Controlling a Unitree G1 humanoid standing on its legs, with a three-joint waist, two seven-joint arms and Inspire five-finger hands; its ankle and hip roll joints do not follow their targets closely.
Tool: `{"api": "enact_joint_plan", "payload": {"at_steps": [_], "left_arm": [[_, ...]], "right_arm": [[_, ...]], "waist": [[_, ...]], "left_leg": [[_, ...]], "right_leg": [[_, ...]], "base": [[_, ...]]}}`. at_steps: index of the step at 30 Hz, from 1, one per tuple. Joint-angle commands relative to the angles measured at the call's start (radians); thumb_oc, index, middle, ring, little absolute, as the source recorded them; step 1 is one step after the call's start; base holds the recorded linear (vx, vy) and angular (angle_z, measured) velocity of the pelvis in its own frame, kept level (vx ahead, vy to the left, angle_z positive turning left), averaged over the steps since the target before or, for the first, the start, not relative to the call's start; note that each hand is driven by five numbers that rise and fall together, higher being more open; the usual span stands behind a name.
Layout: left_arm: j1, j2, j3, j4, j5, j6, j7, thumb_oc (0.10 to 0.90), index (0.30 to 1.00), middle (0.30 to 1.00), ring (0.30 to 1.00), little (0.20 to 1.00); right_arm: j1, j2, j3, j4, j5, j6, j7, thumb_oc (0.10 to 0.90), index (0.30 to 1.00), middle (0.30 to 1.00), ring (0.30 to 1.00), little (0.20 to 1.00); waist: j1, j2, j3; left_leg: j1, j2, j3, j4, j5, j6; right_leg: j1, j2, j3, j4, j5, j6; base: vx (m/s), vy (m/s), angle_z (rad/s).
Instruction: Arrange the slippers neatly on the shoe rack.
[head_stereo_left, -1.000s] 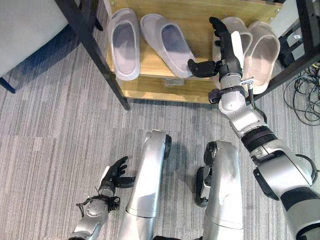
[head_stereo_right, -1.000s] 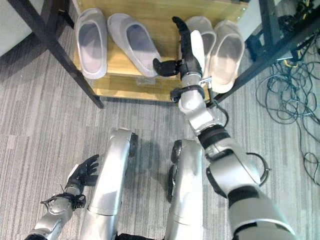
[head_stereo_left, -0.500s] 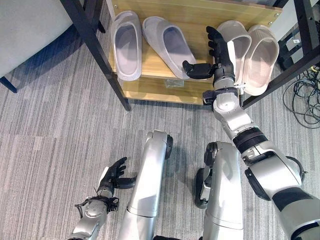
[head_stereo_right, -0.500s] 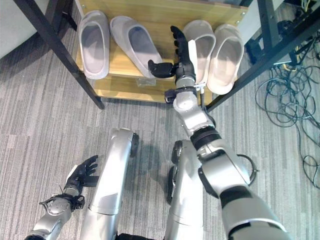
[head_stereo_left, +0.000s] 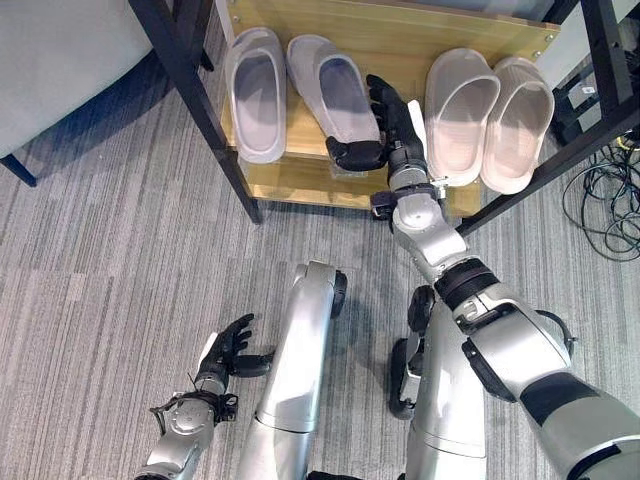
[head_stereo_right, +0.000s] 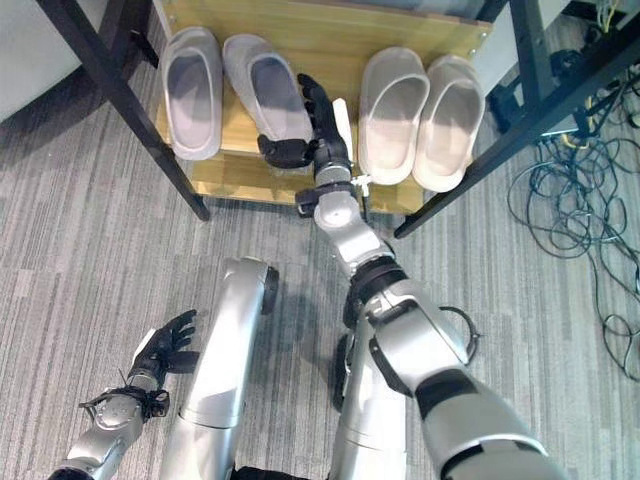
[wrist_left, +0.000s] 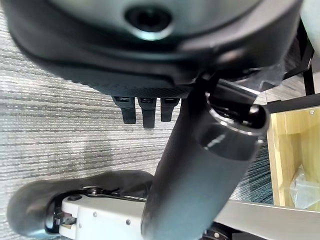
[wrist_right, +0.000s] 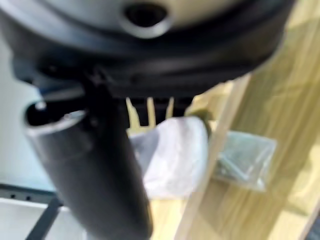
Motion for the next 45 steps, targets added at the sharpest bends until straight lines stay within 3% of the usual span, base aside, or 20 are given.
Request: {"api": "enact_joint_plan", "payload": {"at_steps": [1,29,37,45], "left_arm": [[-0.011,-0.006,-0.111,-0.052,0.021,-0.057,0.020,0.800,0.900,0.900,0.900,0.900],[-0.037,-0.012,-0.141,-0.046,0.014,-0.069,0.037,0.800,0.900,0.900,0.900,0.900],[-0.028,-0.008,-0.133,-0.043,0.012,-0.069,0.044,0.800,0.900,0.900,0.900,0.900],[-0.011,-0.006,-0.109,-0.043,0.012,-0.065,0.043,0.800,0.900,0.900,0.900,0.900]], "right_arm": [[-0.162,0.006,-0.010,-0.079,0.000,-0.065,-0.009,0.800,0.900,0.900,0.900,0.900],[-0.154,0.200,-0.001,-0.138,0.042,-0.068,0.016,0.800,0.900,0.900,0.900,0.900],[-0.140,0.183,-0.016,-0.145,0.039,-0.070,0.008,0.800,0.900,0.900,0.900,0.900],[-0.096,0.109,-0.043,-0.217,0.006,-0.074,-0.009,0.800,0.900,0.900,0.900,0.900]], "waist": [[0.067,0.025,-0.034],[0.083,0.043,-0.034],[0.077,0.039,-0.034],[0.054,0.018,-0.034]], "left_leg": [[0.006,-0.022,-0.020,0.124,-0.004,0.032],[0.006,-0.023,-0.028,0.147,-0.017,0.026],[0.006,-0.026,-0.026,0.146,-0.018,0.023],[0.006,-0.022,-0.016,0.144,-0.015,0.021]], "right_leg": [[-0.015,0.017,0.036,0.019,0.405,-0.165],[-0.017,0.025,0.029,0.032,0.404,-0.171],[-0.018,0.025,0.031,0.036,0.403,-0.173],[-0.023,0.033,0.038,0.040,0.404,-0.171]], "base": [[0.00,-0.002,0.03],[0.00,0.000,0.00],[0.00,0.000,0.00],[0.00,0.000,0.00]]}}
